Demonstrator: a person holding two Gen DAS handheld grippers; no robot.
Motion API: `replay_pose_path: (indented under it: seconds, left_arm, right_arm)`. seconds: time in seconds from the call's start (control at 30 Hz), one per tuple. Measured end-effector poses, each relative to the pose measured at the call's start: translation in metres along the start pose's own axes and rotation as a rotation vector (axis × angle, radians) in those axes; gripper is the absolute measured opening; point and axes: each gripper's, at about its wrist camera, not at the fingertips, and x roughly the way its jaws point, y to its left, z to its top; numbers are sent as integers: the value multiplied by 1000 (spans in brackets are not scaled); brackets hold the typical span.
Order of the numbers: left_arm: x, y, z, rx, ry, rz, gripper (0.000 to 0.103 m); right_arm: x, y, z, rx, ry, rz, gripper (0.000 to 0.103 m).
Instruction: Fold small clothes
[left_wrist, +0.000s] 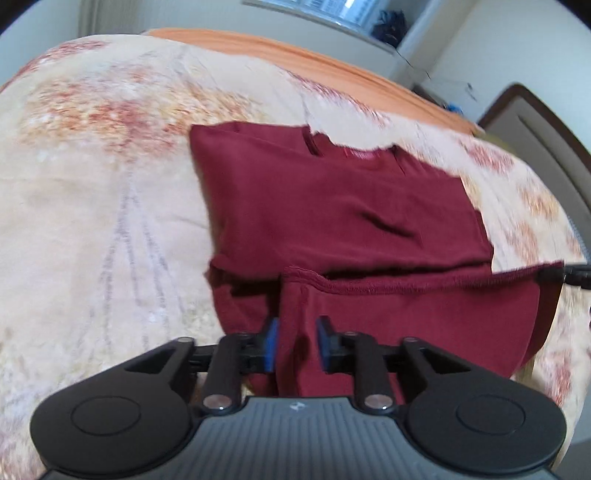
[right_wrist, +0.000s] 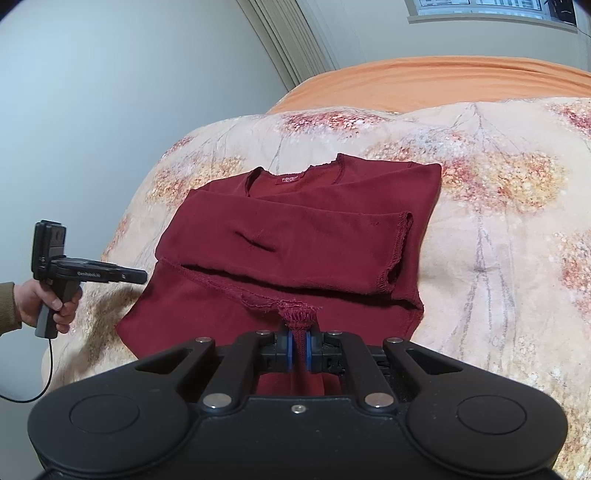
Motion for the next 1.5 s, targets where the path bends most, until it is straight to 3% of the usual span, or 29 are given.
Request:
replay_pose_path:
  seconds: [0.17,0.33,0.37,0.43,0.5,0.97,1.17,1.5]
  left_arm:
    - [23,-6,8,39,38,-9,48]
    - [40,-10,17,53,68,2,49]
    - [42,-10,17,52,72,-6,47]
    - [44,-13,17,71,84,-13,15]
    - [40,-16,15,89,69,-13,7]
    - [-24,-10,19,-27,-115,-68,7]
    - [-23,-4,52,-21,-168,-59,7]
    - [11,23,127,-50,-244,-18,7]
  right_arm:
    - [-1,0,-3,6,12,-4,6]
    - [0,1,-5,11,17,-3,6]
    - [0,1,-5,12,17,-2,6]
    - [1,0,-5,18,15,-5,6]
    - [1,-1,-5,25,9,-4,6]
    - [-8,-13,10,84,-66,10,6]
    - [4,-23,41,114,-118,11,6]
    - [56,-60,129,137,-182,0,6]
